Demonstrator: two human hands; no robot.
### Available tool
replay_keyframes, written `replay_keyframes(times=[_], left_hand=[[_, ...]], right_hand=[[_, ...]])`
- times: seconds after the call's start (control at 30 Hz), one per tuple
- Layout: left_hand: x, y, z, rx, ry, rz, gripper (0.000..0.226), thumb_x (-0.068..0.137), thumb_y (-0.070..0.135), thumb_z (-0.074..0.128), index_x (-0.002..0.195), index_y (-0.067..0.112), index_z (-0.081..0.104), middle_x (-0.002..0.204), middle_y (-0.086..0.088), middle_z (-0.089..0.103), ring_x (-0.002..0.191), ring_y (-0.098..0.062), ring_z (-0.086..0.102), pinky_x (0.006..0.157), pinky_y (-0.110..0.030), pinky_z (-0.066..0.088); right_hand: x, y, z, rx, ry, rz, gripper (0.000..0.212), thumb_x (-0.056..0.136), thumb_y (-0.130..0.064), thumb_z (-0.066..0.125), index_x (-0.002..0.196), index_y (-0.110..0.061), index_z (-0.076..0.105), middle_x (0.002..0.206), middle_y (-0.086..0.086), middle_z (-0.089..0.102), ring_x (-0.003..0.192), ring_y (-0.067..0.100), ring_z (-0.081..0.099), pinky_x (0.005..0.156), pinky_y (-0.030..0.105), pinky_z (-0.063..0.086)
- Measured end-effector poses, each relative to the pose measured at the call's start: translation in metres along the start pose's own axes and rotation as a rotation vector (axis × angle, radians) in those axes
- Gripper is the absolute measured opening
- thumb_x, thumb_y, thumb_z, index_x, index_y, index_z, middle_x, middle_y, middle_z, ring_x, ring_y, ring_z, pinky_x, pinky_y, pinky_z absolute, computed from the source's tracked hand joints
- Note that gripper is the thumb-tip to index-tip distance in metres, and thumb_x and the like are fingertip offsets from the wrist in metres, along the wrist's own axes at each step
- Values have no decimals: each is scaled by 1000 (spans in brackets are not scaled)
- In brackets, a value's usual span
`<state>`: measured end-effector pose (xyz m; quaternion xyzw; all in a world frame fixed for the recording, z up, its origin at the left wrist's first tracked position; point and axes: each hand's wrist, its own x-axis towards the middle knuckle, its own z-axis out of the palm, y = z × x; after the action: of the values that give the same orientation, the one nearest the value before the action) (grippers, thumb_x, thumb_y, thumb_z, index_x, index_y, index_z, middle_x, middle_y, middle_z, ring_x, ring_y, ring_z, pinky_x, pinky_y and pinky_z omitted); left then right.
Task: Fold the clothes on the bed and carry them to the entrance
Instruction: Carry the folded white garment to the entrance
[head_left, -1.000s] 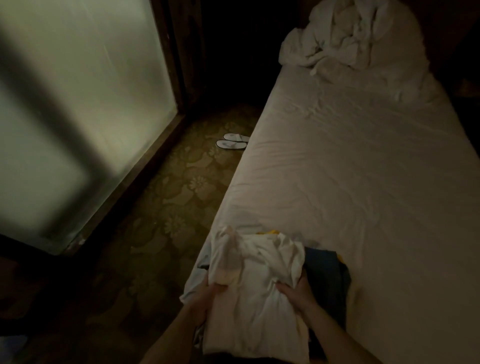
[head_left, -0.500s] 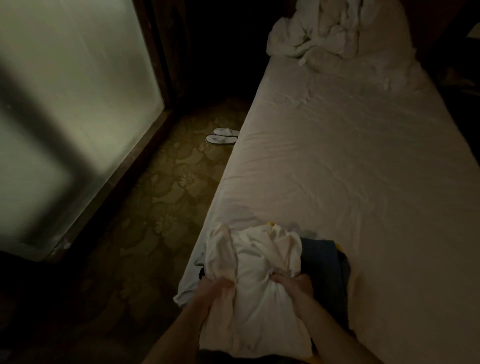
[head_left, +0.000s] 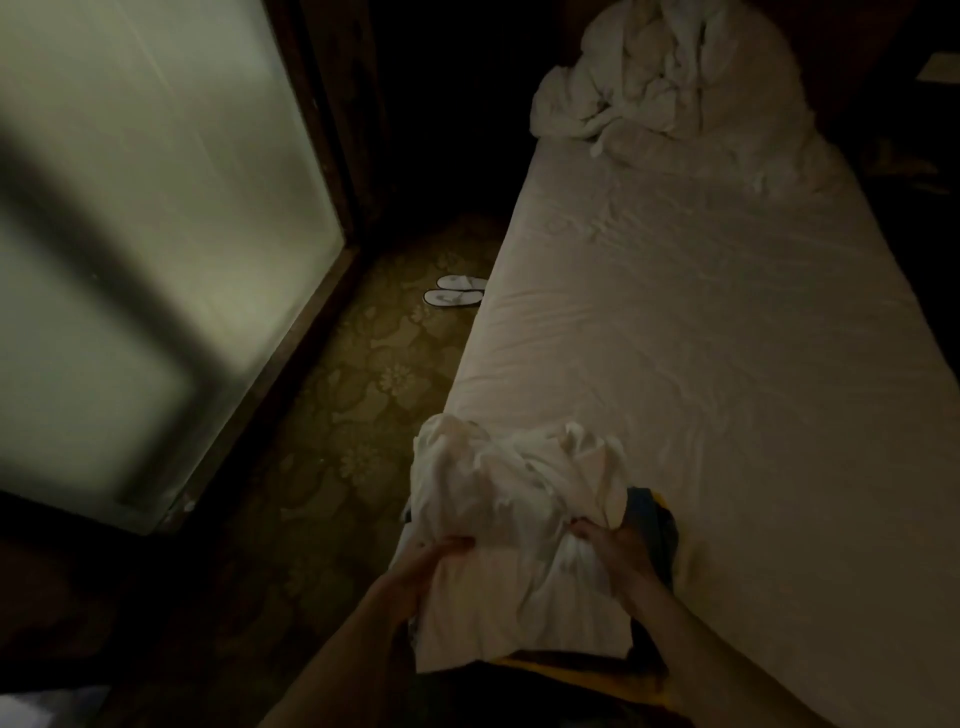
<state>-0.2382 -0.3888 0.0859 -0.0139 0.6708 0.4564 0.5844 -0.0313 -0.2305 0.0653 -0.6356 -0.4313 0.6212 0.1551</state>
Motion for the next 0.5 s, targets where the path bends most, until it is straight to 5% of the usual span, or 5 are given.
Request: replay_keyframes(times=[0.1,0.17,0.3,0.4,0.5], left_hand=[[-19,25,5,8,-11,68,96,34,40,95,120,20,57,117,-8,65,108,-27,62,98,-48,49],[-41,44,13,14,-25,136,80,37,36,91,109,18,63,115,-8,65,108,-26,61,99,-47,48],[-68,73,23,-25,-10,251,47,67,17,86,107,20,62,104,-4,69,97,-23,66,83,-42,56],[-80,92,26,-37,20,327,51,61,22,88,105,20,62,88,4,75,82,-15,72,62,-28,57],[-95,104,25,-54,52,338,34,75,10,79,103,19,63,87,3,76,78,-12,72,59,-24,56]], right_hand=[[-21,-43,-10,-4,-52,-123,47,80,-11,76,124,-10,60,118,3,64,102,28,59,81,33,48],[-29,-70,-17,25,-119,-175,45,82,-8,74,123,-14,57,116,2,62,101,25,57,84,33,47],[-41,-115,-18,41,-200,-218,64,67,-20,82,127,-18,59,121,6,65,106,31,61,94,51,52],[-46,-138,-19,54,-236,-250,65,67,-18,84,127,-14,60,121,7,65,107,32,61,95,51,52],[-48,-157,-23,44,-309,-222,80,53,-29,88,126,-12,61,119,6,66,107,30,61,94,46,52]])
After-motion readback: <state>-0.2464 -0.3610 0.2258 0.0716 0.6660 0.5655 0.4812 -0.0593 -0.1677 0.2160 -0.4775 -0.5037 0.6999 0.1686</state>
